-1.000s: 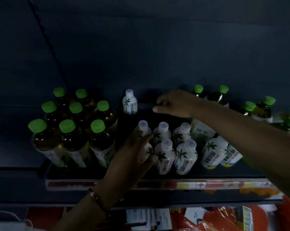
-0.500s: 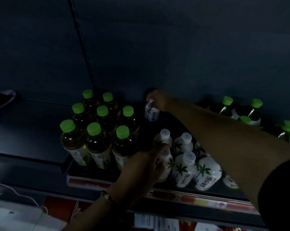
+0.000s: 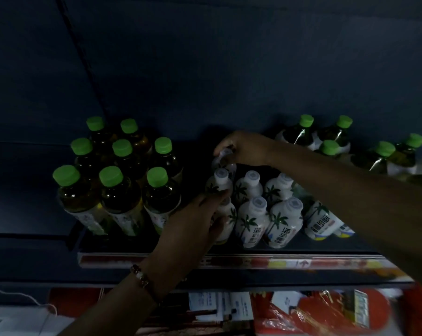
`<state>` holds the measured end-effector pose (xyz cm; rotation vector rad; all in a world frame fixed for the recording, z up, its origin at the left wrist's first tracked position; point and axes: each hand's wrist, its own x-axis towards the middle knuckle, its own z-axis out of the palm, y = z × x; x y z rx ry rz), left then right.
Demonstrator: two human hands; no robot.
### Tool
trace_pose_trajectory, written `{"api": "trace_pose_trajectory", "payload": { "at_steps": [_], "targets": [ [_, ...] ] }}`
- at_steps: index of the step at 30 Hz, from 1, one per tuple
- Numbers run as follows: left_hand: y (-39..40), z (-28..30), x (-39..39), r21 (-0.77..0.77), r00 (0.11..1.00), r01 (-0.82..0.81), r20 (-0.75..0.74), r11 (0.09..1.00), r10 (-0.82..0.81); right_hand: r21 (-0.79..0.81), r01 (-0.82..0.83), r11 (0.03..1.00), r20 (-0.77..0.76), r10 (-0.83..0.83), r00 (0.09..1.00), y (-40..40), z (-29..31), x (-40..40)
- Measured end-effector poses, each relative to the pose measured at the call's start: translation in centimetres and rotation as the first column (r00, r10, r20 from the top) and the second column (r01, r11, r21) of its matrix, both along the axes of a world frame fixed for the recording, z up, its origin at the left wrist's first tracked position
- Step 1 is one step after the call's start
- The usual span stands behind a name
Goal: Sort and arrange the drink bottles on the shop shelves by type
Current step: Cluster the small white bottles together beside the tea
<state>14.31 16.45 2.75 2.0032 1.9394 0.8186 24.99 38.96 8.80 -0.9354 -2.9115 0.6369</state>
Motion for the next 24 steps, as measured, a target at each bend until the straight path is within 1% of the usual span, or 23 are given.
{"api": "trace_pose_trajectory", "payload": {
  "at_steps": [2, 4, 6, 8, 10, 12, 15, 17, 19, 21, 24],
  "targets": [
    [0.2, 0.0, -0.1, -0.009, 1.000, 0.018, 0.006, 1.000, -0.018, -0.014, 0.036, 0.999, -0.033, -0.037, 0.999, -0.8, 0.3, 0.3],
    [0.2, 0.0, -0.2, -0.004, 0.999, 0.036, -0.031, 0.999, -0.036, -0.025, 0.079, 0.997, -0.057, -0.080, 0.995, -1.8, 1.1, 1.0],
    [0.4, 0.1, 0.2, 0.031, 0.991, 0.028, -0.131, 0.999, -0.024, -0.007, 0.128, 0.992, -0.104, -0.128, 0.986, -2.9, 2.2, 2.8],
    [0.8, 0.5, 1.3, 0.106, 0.974, 0.021, -0.228, 0.994, 0.004, 0.009, 0.185, 0.983, -0.155, -0.182, 0.971, -4.2, 3.3, 5.8],
    [1.6, 1.3, 3.3, 0.174, 0.970, 0.079, -0.242, 0.982, -0.035, 0.000, 0.254, 0.967, -0.177, -0.250, 0.952, -5.7, 4.0, 9.6],
    [2.7, 1.9, 5.7, 0.192, 0.963, 0.173, -0.239, 0.966, -0.125, 0.037, 0.307, 0.951, -0.182, -0.296, 0.938, -7.2, 4.2, 13.5],
    [4.5, 1.8, 9.1, 0.160, 0.922, 0.257, -0.337, 0.953, -0.192, 0.159, 0.383, 0.910, -0.145, -0.362, 0.921, -8.8, 3.6, 18.7],
    [5.4, 1.4, 10.6, 0.121, 0.900, 0.258, -0.391, 0.959, -0.192, 0.211, 0.433, 0.877, -0.041, -0.434, 0.900, -9.1, 2.3, 21.3],
    [5.9, 0.8, 11.4, 0.092, 0.893, 0.247, -0.408, 0.965, -0.190, 0.179, 0.459, 0.870, 0.054, -0.474, 0.879, -9.2, 0.4, 22.8],
    [6.2, 0.3, 11.6, 0.100, 0.895, 0.236, -0.411, 0.967, -0.175, 0.116, 0.483, 0.868, 0.062, -0.492, 0.868, -9.2, -1.1, 23.4],
    [6.2, 0.1, 11.5, 0.107, 0.898, 0.231, -0.407, 0.967, -0.169, 0.186, 0.408, 0.894, 0.042, -0.423, 0.905, -8.4, -0.9, 24.2]
  ]
}}
